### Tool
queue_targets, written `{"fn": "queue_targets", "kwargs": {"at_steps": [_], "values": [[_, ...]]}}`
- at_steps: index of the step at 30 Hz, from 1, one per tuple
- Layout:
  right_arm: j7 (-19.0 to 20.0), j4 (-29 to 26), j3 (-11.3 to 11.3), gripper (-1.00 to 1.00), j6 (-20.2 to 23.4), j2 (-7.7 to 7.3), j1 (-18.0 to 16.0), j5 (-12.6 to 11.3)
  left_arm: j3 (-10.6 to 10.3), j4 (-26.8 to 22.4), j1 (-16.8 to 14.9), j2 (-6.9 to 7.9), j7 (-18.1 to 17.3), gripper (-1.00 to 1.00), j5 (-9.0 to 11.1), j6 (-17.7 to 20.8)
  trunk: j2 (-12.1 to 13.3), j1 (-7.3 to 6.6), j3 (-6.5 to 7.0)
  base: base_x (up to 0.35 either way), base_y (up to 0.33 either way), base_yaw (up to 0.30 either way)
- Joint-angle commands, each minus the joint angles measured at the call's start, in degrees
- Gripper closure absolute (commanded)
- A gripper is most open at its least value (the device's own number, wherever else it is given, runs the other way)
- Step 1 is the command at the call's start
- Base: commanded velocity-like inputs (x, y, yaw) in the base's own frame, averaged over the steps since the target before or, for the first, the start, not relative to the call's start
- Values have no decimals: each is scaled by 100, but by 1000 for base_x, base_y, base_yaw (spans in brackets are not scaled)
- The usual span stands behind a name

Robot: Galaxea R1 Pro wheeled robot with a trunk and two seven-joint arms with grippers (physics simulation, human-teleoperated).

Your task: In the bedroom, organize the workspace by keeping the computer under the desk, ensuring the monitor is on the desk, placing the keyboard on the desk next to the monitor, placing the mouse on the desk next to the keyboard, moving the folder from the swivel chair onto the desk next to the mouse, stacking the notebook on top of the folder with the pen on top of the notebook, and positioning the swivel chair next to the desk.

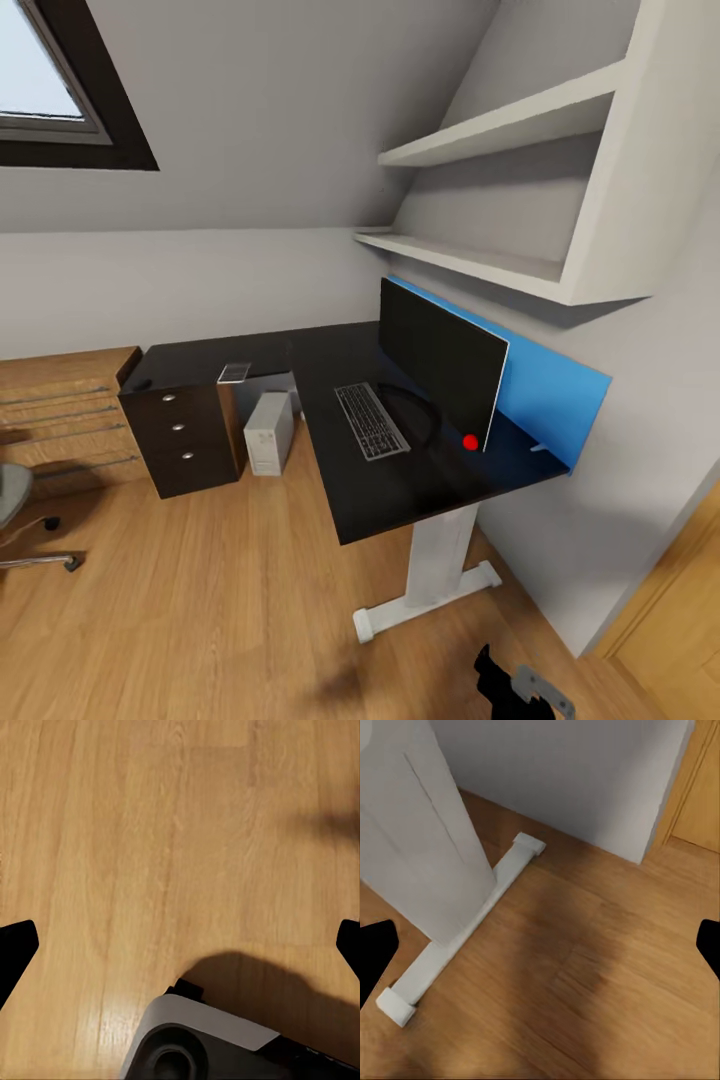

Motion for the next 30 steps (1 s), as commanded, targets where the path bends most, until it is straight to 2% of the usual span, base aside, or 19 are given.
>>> {"fn": "queue_targets", "kwargs": {"at_steps": [1,8,20,24,30], "values": [[58,13,47,-100,-7,13,2,41,-48,-14,-1,9,41,-100,47,-6,36,-22,12,0,0,0],[657,15,51,-100,-7,62,79,116,-48,-14,-1,5,30,-100,54,67,317,-175,138,0,0,0],[791,11,47,-100,60,46,165,173,-65,-14,-1,-19,20,-100,0,95,798,-439,353,0,0,0],[804,9,48,-100,142,43,174,392,-83,-15,-1,-21,20,-100,-12,84,959,-527,425,0,0,0],[801,13,50,-100,164,56,178,740,-98,-17,-1,-21,22,-100,-20,75,959,-527,425,0,0,0]]}}
